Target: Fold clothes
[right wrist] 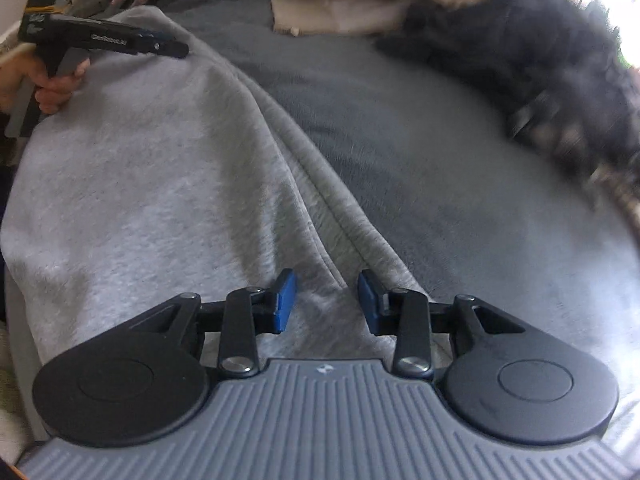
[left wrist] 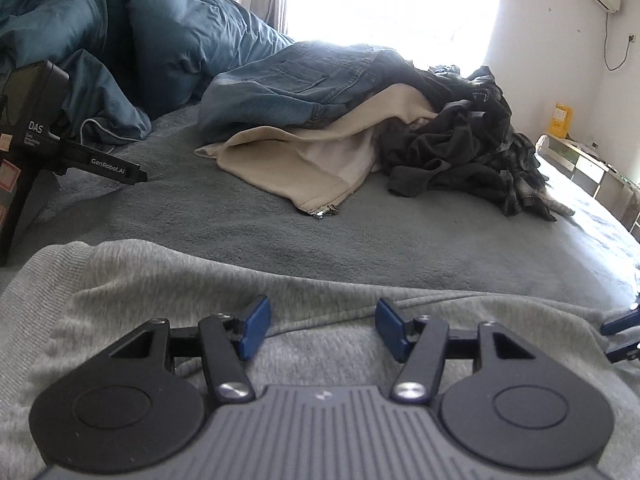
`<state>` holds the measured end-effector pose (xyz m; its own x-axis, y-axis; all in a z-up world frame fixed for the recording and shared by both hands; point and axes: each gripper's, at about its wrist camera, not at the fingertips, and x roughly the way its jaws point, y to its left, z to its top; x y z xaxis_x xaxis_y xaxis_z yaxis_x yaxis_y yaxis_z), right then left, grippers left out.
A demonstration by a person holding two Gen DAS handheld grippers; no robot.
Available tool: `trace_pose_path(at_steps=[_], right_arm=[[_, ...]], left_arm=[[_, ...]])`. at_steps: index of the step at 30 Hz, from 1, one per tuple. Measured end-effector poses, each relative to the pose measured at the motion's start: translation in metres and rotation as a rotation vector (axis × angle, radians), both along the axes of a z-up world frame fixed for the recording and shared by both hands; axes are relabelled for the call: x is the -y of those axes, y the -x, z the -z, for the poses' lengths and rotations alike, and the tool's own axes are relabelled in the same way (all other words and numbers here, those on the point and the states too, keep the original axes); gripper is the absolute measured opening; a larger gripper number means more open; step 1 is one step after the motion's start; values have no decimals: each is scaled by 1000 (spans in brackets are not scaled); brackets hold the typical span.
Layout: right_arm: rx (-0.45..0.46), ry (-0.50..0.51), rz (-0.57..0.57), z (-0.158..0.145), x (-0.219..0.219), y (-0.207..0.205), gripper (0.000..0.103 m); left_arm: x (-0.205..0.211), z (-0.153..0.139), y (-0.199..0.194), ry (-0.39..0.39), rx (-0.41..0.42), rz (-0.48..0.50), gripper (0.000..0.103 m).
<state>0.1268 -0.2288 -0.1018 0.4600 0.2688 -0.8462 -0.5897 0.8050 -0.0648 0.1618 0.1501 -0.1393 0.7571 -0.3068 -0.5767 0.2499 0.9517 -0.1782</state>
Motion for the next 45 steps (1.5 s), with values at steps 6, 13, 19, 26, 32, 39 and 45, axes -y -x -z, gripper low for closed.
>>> trace_pose_path(at_steps=[6,13,19,26,32,39,45], right_arm=[[106,127,30,1,-33,25,3],[337,277,72,-16,-51,52,2],[386,315,79,-6,-51,41,2],[312,239,128,29,-34,19,4],[179,-259,478,-1,49,5,23],[263,-695,783,-50,168,77,25],[369,-602,822,-68,217,163,29]], left_arm=[[0,1,0,2,9,-4,60],[9,-4,-7,-40,-10,-33,60],[12,-4,-14,-42,-12,-57,60],[19,4,-16,-79,13,-57,60],[21,2,-16,-98,16,-56,61],[34,-24,-4,-152,49,-97,60],[87,-61,35,-69,74,21,61]])
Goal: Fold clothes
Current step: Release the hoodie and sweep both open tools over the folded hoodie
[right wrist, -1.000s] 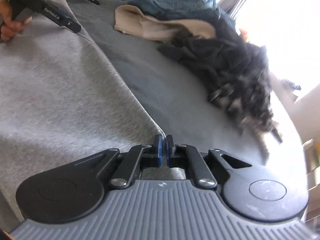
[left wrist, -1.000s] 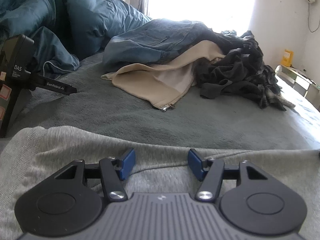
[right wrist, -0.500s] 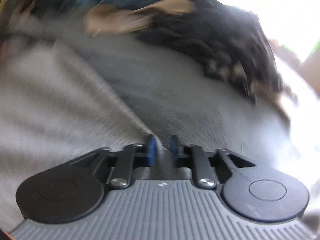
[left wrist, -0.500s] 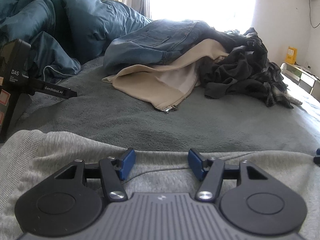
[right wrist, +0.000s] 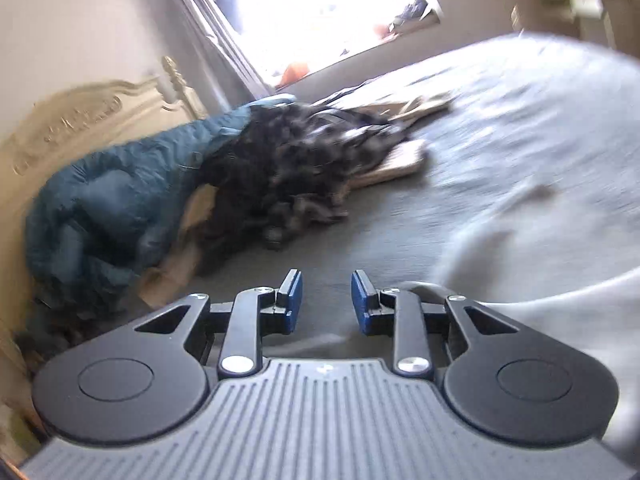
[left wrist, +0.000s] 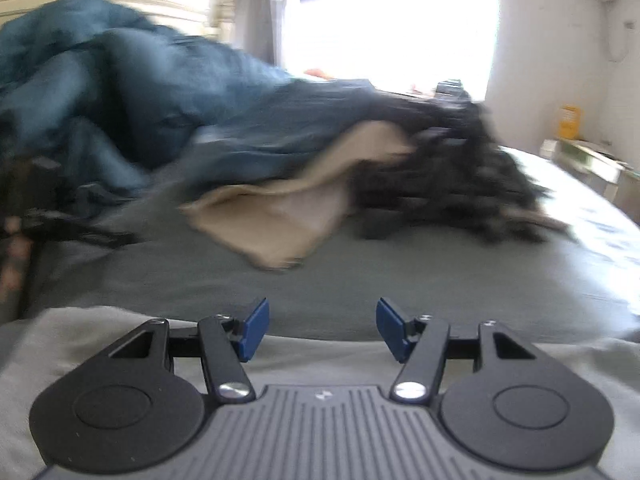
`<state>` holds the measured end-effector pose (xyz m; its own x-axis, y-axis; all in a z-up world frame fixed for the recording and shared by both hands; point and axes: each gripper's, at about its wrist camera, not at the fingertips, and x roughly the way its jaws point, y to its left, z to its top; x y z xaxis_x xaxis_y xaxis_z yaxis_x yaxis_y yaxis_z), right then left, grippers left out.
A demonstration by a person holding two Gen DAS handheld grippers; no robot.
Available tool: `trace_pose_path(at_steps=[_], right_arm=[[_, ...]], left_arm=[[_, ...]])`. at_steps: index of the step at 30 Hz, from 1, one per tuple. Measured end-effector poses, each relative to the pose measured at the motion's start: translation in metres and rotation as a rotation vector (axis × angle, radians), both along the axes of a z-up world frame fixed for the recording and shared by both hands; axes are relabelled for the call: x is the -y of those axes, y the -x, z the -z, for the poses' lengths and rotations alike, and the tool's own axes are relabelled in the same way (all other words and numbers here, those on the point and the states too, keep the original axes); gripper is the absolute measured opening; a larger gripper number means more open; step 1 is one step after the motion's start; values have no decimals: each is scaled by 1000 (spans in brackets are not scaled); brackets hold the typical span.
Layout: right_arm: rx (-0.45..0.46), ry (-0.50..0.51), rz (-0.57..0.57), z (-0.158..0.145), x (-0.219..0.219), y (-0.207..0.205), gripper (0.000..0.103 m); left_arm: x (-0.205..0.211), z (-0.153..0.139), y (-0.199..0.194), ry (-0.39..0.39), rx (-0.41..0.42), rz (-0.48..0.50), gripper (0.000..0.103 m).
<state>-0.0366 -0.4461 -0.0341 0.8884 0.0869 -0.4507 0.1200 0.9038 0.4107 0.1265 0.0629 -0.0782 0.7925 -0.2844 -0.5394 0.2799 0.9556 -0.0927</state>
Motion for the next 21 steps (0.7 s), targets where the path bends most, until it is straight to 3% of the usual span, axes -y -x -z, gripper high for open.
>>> trace_pose_path(at_steps=[4,7,13,16,21], right_arm=[[-21,165,56,10,15,47,39],[-66,238,103,25,28,74,43],[-142,325,129,54,44,105,50],[-148,401,68,65,32,106,54],[-167,656,-46,80,-6,81,59]], left_arm=[[62,-2,21,39,-74,171,62],[106,8,29,17,-112,247,62],[152,34,31,-102,-127,282,62],[158,46,28,-134,-126,265,62],[161,54,30,-142,-94,259,65]])
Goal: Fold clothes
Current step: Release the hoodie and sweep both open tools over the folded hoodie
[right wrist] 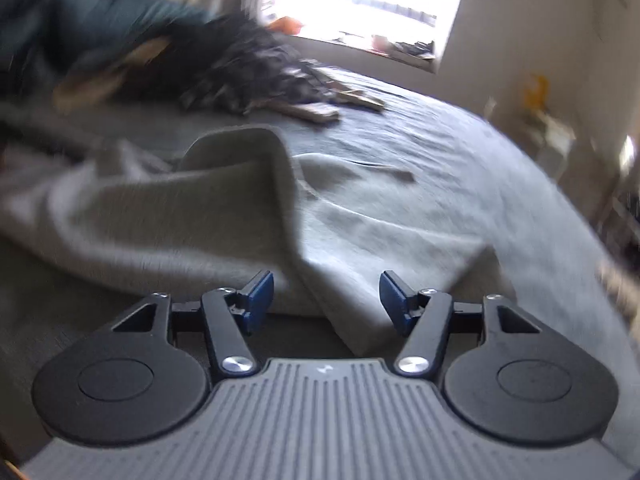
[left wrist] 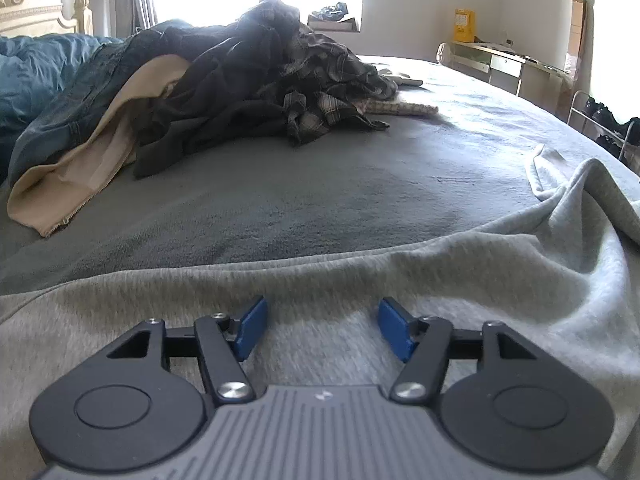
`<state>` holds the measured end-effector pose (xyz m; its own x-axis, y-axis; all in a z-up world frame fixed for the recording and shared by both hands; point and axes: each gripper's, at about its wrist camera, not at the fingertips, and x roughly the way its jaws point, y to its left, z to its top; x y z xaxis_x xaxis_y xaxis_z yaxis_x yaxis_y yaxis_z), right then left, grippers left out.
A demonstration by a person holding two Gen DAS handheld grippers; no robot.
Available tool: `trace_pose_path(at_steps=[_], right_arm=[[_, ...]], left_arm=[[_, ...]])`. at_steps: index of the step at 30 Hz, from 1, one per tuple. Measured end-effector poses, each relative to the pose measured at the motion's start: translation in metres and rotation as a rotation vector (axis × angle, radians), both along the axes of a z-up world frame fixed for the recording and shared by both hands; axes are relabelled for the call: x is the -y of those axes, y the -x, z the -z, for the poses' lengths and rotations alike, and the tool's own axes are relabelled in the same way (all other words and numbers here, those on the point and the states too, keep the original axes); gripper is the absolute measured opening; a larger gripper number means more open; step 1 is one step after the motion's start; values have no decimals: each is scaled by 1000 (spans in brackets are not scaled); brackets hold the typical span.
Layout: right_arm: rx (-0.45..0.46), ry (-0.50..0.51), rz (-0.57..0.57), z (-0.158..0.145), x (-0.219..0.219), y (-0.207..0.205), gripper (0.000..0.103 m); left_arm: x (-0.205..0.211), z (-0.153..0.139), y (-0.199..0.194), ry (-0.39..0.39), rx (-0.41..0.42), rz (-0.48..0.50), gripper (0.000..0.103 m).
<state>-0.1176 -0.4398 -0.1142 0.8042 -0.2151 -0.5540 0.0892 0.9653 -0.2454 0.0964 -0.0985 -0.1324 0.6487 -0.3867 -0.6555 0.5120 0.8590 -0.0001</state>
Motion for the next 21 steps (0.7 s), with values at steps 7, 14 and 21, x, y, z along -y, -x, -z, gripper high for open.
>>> trace_pose_path(at_steps=[7,14,21], right_arm=[[-73,127,40,10,2,-27,3],[23,300,169,-40,36,-64,3],[-32,358,230,-43,92,-159,3]], left_arm=[[-5,5,1,36,22,2,67],[-12,7,0,93,27,-3,67],[-20,8,-3,155,10,-10,67]])
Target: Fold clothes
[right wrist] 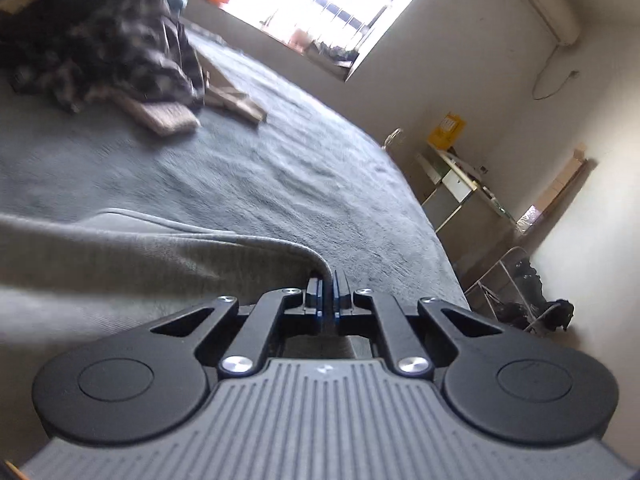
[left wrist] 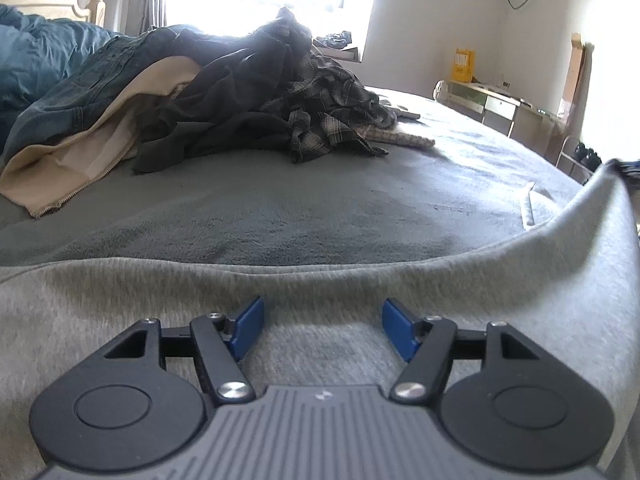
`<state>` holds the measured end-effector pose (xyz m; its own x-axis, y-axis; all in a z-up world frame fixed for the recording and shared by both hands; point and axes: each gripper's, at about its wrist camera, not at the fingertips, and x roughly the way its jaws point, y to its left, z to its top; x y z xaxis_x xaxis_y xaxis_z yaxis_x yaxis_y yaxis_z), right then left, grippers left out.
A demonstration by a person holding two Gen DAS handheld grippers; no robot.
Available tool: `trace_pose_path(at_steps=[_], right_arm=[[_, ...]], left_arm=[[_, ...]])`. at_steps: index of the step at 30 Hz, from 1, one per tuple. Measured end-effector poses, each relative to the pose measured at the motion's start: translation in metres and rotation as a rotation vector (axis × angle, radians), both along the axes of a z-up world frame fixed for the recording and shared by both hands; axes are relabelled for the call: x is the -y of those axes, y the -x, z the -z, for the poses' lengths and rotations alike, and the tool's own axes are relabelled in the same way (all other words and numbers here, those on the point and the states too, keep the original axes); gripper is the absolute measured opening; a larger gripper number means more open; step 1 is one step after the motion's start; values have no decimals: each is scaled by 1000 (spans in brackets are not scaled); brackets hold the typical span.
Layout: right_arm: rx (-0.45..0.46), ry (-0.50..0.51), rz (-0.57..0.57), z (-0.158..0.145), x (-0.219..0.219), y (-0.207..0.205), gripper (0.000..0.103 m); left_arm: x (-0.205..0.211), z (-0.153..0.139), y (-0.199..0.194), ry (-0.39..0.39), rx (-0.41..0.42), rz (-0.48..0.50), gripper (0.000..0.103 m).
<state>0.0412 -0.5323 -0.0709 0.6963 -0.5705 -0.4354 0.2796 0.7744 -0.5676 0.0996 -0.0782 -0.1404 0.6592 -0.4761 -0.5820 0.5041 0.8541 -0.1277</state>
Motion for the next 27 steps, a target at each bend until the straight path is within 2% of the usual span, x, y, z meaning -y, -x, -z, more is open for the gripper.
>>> trace_pose_path(at_steps=[4,5,6,7,10,11,12,16,18,21,24,26,27], right_arm=[[-113,4,-27,33,3,-48,4],[-139,11,-31,42,2,-55,9],[-160,19,-17,47,5,-56,22],[-181,27,-4,52,7,-57,31],[-238,44,37,65,16,-59,45],[-233,23,54,60,23,-50,52],[-226,3,74,55,30,-42,54],[-135,-82,108,16,39,-6,54],[-57,-159,-19,-8,15,7,54],[-35,-255,-348,-28,-55,15,54],[-127,-303,-696,-21,-135,7,52],[-223,-294,-839,-6,-180,-4,49],[-271,-281,-892,2,-199,-10,44]], left_arm=[[-1,2,0,14,4,-5,67],[-1,2,0,13,6,-4,67],[-1,2,0,13,7,-4,67],[-1,3,0,12,9,-3,67],[-2,3,0,19,7,-3,67],[-2,3,0,23,6,-3,68],[-2,3,0,26,5,-3,68],[-2,4,0,26,6,-4,68],[-2,4,1,23,9,-5,68],[-1,4,1,19,11,-7,68],[-1,4,2,19,13,-8,68],[-2,4,2,24,11,-8,68],[-2,4,2,29,9,-8,68]])
